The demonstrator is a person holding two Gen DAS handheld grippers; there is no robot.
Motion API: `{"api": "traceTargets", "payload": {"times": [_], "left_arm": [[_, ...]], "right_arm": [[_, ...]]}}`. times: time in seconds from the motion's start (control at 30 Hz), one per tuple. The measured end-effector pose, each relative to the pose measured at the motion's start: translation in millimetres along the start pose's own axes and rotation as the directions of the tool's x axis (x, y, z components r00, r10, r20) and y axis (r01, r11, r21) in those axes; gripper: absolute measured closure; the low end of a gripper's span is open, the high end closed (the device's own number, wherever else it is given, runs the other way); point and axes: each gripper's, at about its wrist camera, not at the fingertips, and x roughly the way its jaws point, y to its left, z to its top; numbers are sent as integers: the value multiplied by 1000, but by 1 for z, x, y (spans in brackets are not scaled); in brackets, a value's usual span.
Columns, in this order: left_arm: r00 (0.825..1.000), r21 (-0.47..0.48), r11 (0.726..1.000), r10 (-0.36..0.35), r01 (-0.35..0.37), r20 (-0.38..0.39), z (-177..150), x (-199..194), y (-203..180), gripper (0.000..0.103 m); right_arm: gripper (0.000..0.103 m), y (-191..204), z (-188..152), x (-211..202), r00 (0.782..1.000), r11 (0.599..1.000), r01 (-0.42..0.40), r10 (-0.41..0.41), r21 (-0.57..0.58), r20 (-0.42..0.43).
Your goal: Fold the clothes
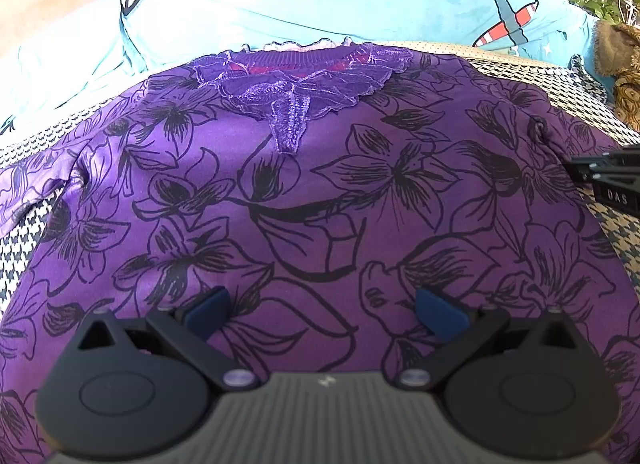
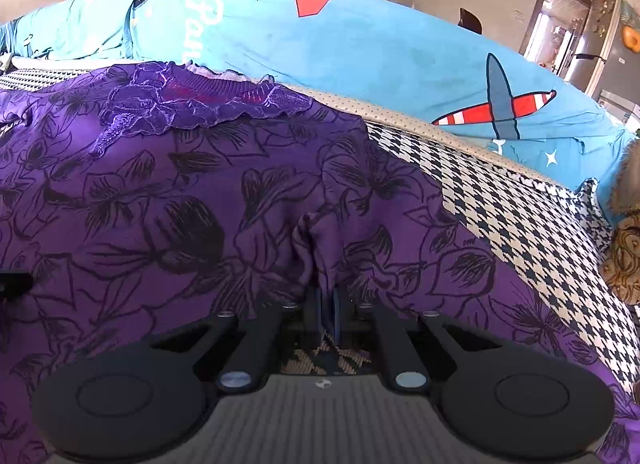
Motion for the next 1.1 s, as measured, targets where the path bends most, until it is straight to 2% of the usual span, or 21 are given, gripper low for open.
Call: {"api": "traceTargets", "payload": {"times": [0.17,0.27,0.33,0.47,0.57,0.67,0.77,0.83,0.9,0.97,1.1], "left_arm": [[1000,8,1000,2,-2,5,0,0,-1,0],[1000,11,1000,3,-3,9,-1,0,-1,0],[1000,13,1000,4,-4,11,-2,0,-1,0],[1000,15,1000,7,-7,14,-2,0,-2,0],[1000,16,1000,8,-8,15,-2,0,-2,0],[1000,17,1000,8,-8,15,-2,1,-2,0],[1000,17,1000,9,-9,15,-2,1,-2,0],[1000,18,1000,8,-9,14,-2,1,-2,0],[1000,18,1000,8,-8,14,-2,0,-2,0],[1000,19,1000,8,-8,15,-2,0,-2,0],[1000,21,1000,5,-6,16,-2,1,-1,0]], "right_arm": [[83,-3,-2,-10,999,999,-37,37,22,-8],[83,-13,-1,-23,996,992,-87,86,90,22],[80,-22,-1,-30,996,986,-79,73,145,50],[78,-44,-1,-38,997,963,26,-43,270,59],[77,-63,-3,-40,988,924,130,-151,360,30],[76,-83,-9,-39,966,858,245,-255,452,-39],[75,-105,-19,-39,938,783,339,-321,521,-130],[75,-113,-25,-40,924,755,378,-347,535,-163],[74,-117,-29,-40,917,742,394,-353,542,-184],[69,-121,-34,-40,911,730,410,-358,547,-205],[68,-129,-40,-39,905,708,424,-350,566,-240]]}}
